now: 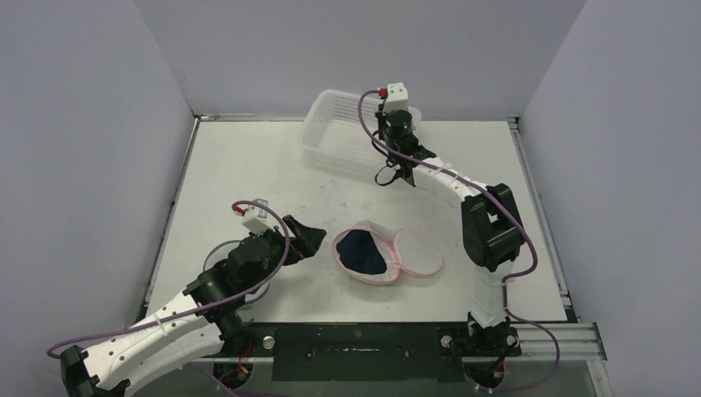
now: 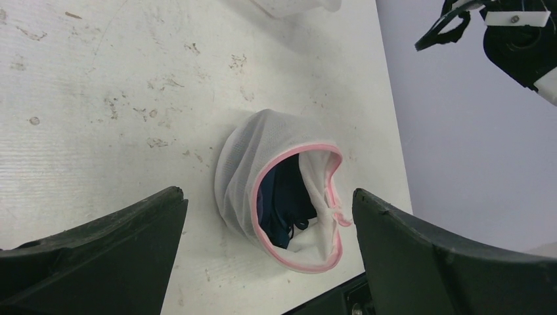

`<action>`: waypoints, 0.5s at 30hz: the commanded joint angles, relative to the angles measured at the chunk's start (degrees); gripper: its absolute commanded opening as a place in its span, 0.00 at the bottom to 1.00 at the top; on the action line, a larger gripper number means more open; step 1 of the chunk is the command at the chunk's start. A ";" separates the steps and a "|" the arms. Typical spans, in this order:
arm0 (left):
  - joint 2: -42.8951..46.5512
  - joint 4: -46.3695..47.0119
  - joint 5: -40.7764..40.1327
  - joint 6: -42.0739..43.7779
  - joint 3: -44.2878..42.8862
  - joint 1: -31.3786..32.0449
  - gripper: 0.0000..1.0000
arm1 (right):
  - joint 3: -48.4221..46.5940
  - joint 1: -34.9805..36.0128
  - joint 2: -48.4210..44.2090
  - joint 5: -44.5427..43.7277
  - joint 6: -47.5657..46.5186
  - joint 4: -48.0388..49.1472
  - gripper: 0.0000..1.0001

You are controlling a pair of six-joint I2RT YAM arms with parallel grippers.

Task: Unzip the laundry bag and remove the bra
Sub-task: Place the bra in the bin.

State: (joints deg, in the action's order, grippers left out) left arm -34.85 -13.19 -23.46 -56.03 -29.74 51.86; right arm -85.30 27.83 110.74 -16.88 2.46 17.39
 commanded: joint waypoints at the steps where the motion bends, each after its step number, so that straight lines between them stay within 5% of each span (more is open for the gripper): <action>1: 1.05 3.74 1.85 3.01 0.88 -0.66 0.96 | -5.34 0.76 3.86 4.19 -4.98 7.10 0.05; 15: -1.98 3.87 2.11 1.36 1.97 -1.43 0.96 | -6.49 1.40 12.05 -1.90 -9.00 0.07 0.05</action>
State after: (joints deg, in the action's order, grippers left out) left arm -36.07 -12.51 -22.13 -54.43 -27.94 50.87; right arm -92.40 28.64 123.37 -15.29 -4.49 16.21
